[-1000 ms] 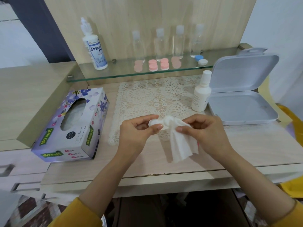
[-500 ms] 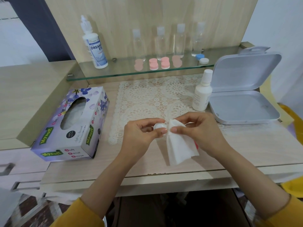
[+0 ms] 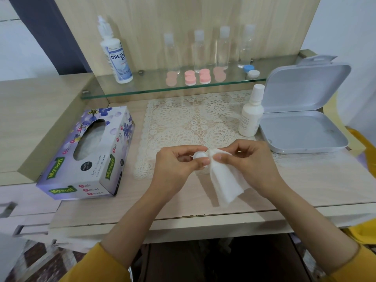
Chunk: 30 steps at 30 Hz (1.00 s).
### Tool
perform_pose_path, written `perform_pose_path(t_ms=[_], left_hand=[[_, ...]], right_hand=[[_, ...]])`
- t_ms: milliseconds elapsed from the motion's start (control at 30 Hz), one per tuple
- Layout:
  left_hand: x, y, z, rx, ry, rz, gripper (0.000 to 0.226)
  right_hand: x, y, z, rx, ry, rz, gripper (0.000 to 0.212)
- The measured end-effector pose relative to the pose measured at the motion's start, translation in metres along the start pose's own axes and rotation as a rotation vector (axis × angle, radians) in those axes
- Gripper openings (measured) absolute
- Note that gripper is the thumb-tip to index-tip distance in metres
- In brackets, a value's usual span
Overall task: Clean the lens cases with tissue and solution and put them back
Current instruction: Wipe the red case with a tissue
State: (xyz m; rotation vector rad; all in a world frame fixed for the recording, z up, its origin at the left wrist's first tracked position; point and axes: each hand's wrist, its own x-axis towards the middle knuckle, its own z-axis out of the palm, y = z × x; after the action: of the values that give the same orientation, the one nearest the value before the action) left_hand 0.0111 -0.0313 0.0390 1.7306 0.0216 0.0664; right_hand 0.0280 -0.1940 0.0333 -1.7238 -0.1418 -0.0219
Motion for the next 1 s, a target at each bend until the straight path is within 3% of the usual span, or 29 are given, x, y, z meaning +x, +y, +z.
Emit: perform_pose_path(t_ms=[200, 433, 600, 733, 833, 933, 1000], left_hand=[[0.002, -0.001, -0.003, -0.03, 0.005, -0.037, 0.023], [0.0, -0.002, 0.0, -0.042, -0.039, -0.026, 0.019], [0.0, 0.001, -0.002, -0.131, -0.064, -0.043, 0.012], [0.006, 0.006, -0.01, -0.111, -0.159, -0.208, 0.036], [0.011, 0.009, -0.016, -0.121, -0.257, -0.3, 0.035], [0.013, 0.011, -0.021, -0.157, -0.283, -0.283, 0.029], [0.012, 0.012, -0.024, -0.018, -0.267, -0.23, 0.03]], right_hand=[[-0.001, 0.002, -0.003, 0.074, -0.079, -0.004, 0.023], [-0.002, 0.006, 0.003, 0.021, 0.054, -0.034, 0.018], [-0.002, 0.008, -0.002, 0.022, 0.022, -0.094, 0.017], [-0.005, 0.008, -0.005, 0.019, -0.074, -0.15, 0.027], [-0.007, 0.007, -0.007, 0.036, -0.106, -0.158, 0.031], [-0.007, 0.004, -0.009, 0.079, -0.107, -0.118, 0.032], [-0.006, 0.002, -0.012, 0.065, -0.072, -0.107, 0.03]])
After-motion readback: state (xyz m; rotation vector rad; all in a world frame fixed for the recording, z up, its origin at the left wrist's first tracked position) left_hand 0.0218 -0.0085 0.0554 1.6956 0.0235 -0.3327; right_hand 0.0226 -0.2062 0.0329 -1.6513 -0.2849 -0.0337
